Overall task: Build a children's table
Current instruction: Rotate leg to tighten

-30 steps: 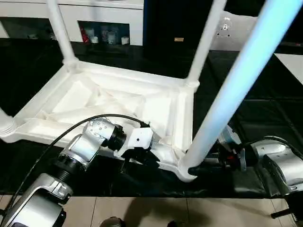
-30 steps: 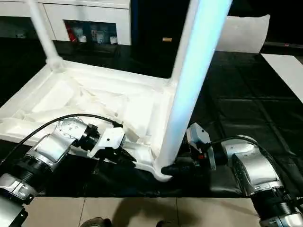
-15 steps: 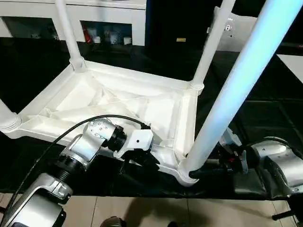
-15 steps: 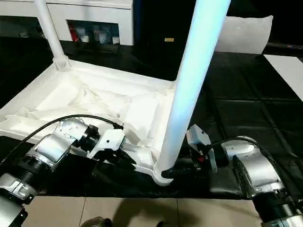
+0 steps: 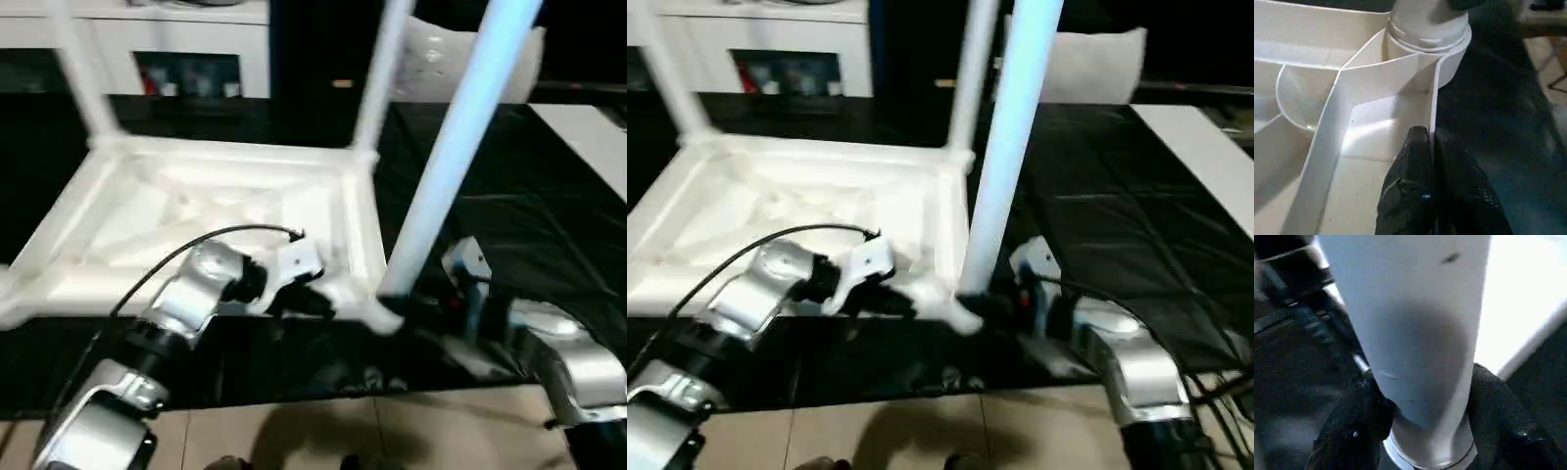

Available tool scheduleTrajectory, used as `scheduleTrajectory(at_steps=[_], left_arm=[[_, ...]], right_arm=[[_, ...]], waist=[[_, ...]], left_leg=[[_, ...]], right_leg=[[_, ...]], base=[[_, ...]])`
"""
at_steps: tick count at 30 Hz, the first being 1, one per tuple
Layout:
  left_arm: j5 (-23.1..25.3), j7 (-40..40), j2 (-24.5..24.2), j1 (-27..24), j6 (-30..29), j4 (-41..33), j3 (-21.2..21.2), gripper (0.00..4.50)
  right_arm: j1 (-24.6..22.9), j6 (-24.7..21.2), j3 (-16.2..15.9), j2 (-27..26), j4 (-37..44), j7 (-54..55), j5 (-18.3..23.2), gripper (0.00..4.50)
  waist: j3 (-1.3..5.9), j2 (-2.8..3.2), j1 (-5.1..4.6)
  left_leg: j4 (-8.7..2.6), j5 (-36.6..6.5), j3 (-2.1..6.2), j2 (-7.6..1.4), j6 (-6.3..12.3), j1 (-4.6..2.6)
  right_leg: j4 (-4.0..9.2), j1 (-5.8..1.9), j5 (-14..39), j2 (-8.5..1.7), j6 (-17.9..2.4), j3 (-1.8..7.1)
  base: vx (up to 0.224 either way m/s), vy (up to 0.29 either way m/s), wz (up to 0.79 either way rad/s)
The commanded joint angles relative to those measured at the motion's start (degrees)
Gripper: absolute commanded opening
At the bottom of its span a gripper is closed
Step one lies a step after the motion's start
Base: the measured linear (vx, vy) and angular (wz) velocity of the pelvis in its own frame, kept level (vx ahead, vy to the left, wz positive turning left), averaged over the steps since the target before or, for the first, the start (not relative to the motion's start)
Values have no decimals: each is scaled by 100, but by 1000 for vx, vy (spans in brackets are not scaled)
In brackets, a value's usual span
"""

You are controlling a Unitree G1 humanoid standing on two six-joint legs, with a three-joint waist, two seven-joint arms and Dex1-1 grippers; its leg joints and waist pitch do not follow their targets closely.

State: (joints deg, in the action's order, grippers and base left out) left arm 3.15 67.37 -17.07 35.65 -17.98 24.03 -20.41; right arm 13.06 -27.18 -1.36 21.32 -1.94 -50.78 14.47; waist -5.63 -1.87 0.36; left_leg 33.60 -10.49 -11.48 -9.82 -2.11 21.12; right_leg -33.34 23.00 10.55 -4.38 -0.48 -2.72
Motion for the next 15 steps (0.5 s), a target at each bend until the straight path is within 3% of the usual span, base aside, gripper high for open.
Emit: scheduleTrajectory(at_steps=[1,6,7,10,11,13,15], left_arm=[[-79,-782,734,263,-275,4,-66,0],[90,-1900,1371,492,-731,200,282,0],[90,-1900,1371,492,-731,200,282,0],[159,-2434,1573,602,-727,306,390,0],[179,-2507,1600,617,-700,316,396,0],[191,-2482,1594,608,-687,304,395,0],[222,-2472,1593,599,-687,290,398,0]], right_arm=[[86,-240,-542,-676,-188,703,-164,203],[475,-466,29,-1802,-701,2630,-419,198],[475,-466,29,-1802,-701,2630,-419,198],[773,-249,304,-2232,-1037,3398,-464,198],[834,-100,379,-2331,-1096,3486,-395,254],[840,-4,383,-2342,-1095,3533,-455,268],[846,21,379,-2354,-1094,3577,-550,298]], waist=[[239,-46,-6],[254,-23,-130],[262,-25,-142],[283,-10,-150],[298,-12,-129],[307,-15,-109],[327,-11,-100]], left_leg=[[-497,-2098,281,-339,5,-100],[-522,-2216,308,-323,-110,-77],[-514,-2201,295,-319,-87,-98],[-511,-1994,253,-312,16,-70],[-501,-1872,230,-310,61,-76],[-497,-1598,209,-315,176,-42],[-482,-1482,189,-317,222,-58]], right_leg=[[593,-88,3465,-463,-664,223],[590,-78,3258,-447,-711,213],[598,-65,3117,-446,-746,226],[564,-84,2602,-428,-880,256],[556,-95,2376,-427,-923,264],[506,-134,1963,-418,-1003,272],[487,-138,1786,-410,-1056,274]], base=[[0,0,0],[0,0,0],[0,0,0],[0,0,0],[0,0,0],[0,0,0],[0,0,0]])
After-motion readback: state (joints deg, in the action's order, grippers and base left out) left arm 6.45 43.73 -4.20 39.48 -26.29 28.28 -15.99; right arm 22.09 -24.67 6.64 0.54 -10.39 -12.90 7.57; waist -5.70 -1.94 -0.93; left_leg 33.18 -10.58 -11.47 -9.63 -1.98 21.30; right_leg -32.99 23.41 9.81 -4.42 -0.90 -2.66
